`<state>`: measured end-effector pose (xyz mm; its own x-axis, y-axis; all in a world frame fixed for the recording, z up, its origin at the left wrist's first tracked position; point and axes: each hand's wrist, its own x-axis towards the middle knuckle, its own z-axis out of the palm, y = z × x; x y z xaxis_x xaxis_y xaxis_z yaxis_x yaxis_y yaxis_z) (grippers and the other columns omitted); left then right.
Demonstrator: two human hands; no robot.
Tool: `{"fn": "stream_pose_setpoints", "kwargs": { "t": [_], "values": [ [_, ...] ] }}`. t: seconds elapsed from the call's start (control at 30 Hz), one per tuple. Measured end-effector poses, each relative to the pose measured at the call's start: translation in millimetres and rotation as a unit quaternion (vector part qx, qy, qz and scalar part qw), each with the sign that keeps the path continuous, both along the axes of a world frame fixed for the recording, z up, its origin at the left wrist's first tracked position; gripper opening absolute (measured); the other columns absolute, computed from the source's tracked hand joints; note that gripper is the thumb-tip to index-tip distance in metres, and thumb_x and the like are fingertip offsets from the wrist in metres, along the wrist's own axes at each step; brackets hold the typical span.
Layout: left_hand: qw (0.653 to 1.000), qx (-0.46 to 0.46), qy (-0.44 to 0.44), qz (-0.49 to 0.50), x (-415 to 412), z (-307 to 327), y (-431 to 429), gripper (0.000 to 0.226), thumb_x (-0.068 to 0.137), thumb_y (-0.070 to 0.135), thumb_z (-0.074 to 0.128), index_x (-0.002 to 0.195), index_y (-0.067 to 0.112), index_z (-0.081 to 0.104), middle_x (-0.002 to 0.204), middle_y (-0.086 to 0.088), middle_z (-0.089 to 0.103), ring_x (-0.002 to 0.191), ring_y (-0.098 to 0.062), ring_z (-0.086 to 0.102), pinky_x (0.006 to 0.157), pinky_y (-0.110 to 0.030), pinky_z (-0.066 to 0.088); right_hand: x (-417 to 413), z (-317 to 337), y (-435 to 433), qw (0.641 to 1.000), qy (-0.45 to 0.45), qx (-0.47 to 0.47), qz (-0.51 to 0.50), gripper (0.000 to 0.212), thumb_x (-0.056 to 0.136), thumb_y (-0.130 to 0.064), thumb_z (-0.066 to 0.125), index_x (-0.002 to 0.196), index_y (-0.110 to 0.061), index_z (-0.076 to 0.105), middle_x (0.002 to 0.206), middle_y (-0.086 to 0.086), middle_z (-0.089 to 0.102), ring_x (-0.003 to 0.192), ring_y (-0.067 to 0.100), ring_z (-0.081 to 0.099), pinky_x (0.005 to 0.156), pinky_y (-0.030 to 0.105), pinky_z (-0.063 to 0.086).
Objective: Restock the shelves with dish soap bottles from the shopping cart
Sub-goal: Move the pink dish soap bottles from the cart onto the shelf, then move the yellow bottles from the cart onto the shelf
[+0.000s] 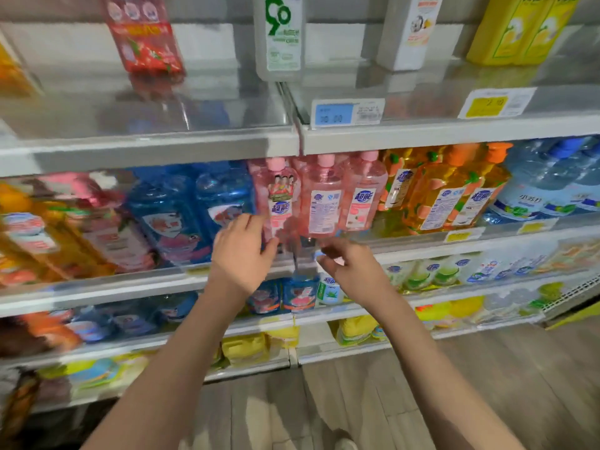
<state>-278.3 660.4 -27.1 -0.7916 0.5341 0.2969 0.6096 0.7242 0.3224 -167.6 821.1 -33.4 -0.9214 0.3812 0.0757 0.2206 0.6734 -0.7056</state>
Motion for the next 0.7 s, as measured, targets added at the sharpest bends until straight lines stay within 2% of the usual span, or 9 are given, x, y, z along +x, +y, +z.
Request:
{"fn": "stream_pose_setpoints", "kwargs": {
  "t": [0.07,0.17,0.3,0.4,0.5,0.6,0.7],
  "values": [
    [0.998,0.041,-0.037,0.016,13,11,-38,0.045,0.092,0.038,0.047,0.123,0.007,0.056,0.113,-0.012,0.059,0.108,-0.033,0.054,0.088,-0.041,0.044,3,12,-35,1.000,0.001,-0.018,0.023,0.018,0.089,-0.011,0.062,0.104,-0.002,0.066,0.098,0.015,0.069,0.094,0.029,0.063,0.083,0.038,0.047],
    [0.990,0.058,-0.099,0.078,35,21,-99,0.041,0.095,0.033,0.051,0.129,0.010,0.053,0.121,-0.008,0.056,0.114,-0.027,0.051,0.092,-0.039,0.042,4,31,-91,0.997,-0.006,-0.060,0.046,0.025,0.090,-0.015,0.060,0.114,-0.009,0.065,0.108,0.008,0.068,0.100,0.018,0.061,0.090,0.030,0.046],
    [0.977,0.072,-0.104,0.172,60,25,-184,0.038,0.093,0.031,0.056,0.123,0.007,0.057,0.113,-0.010,0.060,0.106,-0.029,0.056,0.086,-0.041,0.046,-1,47,-166,0.990,0.021,-0.066,0.124,0.024,0.091,-0.015,0.060,0.114,-0.007,0.065,0.108,0.007,0.067,0.100,0.017,0.060,0.091,0.031,0.046],
    [0.960,0.048,-0.088,0.263,81,23,-249,0.035,0.088,0.026,0.060,0.115,0.003,0.062,0.103,-0.017,0.064,0.096,-0.036,0.060,0.077,-0.042,0.048,-13,43,-218,0.976,-0.007,-0.058,0.210,0.021,0.091,-0.017,0.060,0.111,-0.010,0.066,0.104,0.007,0.068,0.097,0.019,0.062,0.088,0.035,0.047],
    [0.924,0.000,-0.096,0.370,105,20,-308,0.038,0.088,0.027,0.062,0.117,0.004,0.060,0.106,-0.020,0.063,0.099,-0.039,0.060,0.080,-0.045,0.048,-23,34,-271,0.952,-0.036,-0.042,0.302,0.025,0.090,-0.017,0.060,0.114,-0.015,0.066,0.110,0.004,0.068,0.104,0.020,0.062,0.092,0.036,0.047],
    [0.868,-0.026,-0.143,0.474,127,19,-350,0.043,0.091,0.030,0.057,0.128,0.009,0.052,0.123,-0.015,0.056,0.113,-0.035,0.054,0.092,-0.046,0.043,-27,28,-315,0.916,-0.093,-0.026,0.390,0.028,0.091,-0.015,0.058,0.117,-0.015,0.065,0.116,0.006,0.067,0.109,0.021,0.060,0.095,0.033,0.046],
    [0.820,-0.042,-0.165,0.546,146,19,-380,0.048,0.094,0.034,0.050,0.136,0.011,0.042,0.135,-0.011,0.047,0.124,-0.031,0.046,0.098,-0.046,0.040,-29,24,-348,0.877,-0.113,-0.011,0.467,0.029,0.090,-0.019,0.058,0.118,-0.015,0.064,0.116,0.008,0.066,0.109,0.024,0.060,0.095,0.033,0.046]
  ]
}}
